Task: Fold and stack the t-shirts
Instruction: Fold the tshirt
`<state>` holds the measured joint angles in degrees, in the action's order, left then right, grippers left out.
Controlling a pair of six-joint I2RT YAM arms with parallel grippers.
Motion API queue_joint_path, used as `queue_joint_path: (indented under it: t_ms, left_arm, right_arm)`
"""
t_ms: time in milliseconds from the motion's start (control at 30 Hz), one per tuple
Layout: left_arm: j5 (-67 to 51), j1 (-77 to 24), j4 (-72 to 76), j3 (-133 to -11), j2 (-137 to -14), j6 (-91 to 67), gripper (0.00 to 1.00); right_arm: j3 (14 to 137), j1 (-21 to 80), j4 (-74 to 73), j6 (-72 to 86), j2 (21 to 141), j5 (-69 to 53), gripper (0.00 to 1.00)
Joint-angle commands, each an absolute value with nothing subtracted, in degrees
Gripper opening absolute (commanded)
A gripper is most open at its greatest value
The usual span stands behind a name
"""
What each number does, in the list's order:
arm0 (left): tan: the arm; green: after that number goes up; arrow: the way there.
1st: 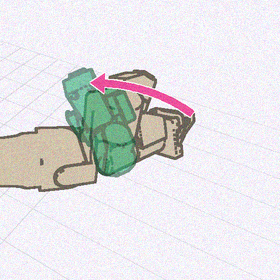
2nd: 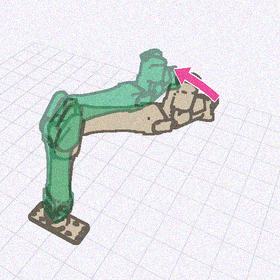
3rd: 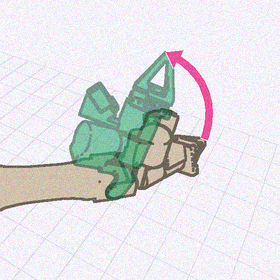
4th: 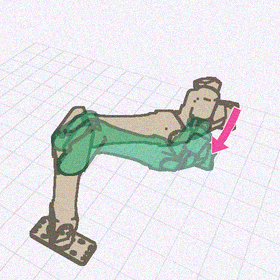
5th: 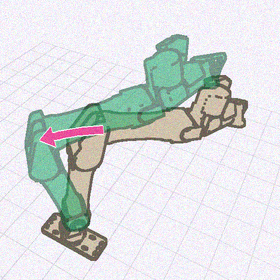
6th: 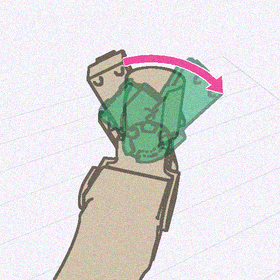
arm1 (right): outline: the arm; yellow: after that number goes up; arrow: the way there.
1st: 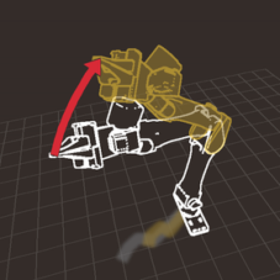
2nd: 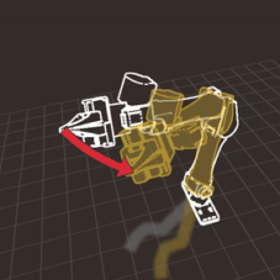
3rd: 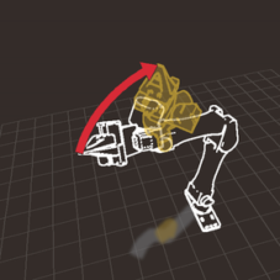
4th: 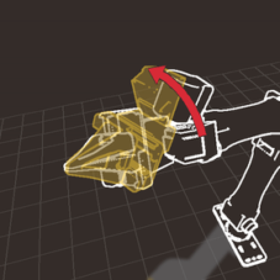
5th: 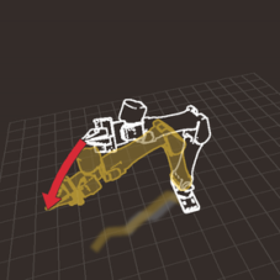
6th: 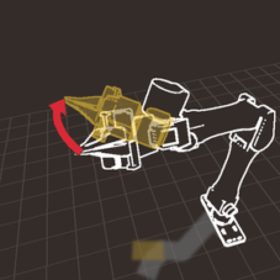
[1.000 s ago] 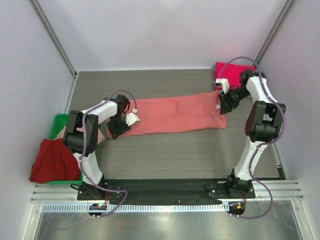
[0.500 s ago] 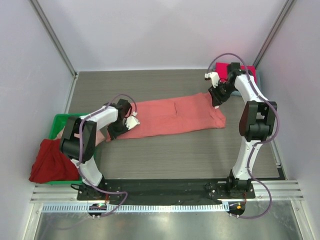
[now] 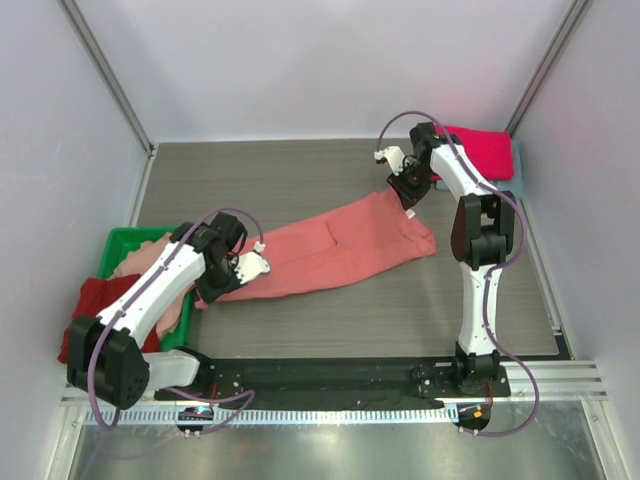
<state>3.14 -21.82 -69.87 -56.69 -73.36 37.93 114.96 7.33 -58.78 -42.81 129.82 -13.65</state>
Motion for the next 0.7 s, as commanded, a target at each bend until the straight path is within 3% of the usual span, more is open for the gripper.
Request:
queue_joint_path:
  t_ms: [0, 433, 667]
  left_arm:
    - [2.8, -22.1, -78.2, -56.7, -69.9, 38.0, 0.01]
    - [1.1, -26.9, -86.7, -61.2, -66.3, 36.2, 0.03]
    - [-4.7, -30.7, -88.7, -63.0, -68.6, 34.9, 0.04]
  right_arm:
    - [113.9, 8.3, -60.5, -41.7, 127.2, -11.2, 0.34]
    - [117.8, 14.7, -58.4, -40.7, 136.6, -5.6, 0.33]
    - [141.5, 16.8, -58.7, -40.6, 154.2, -0.3, 0.29]
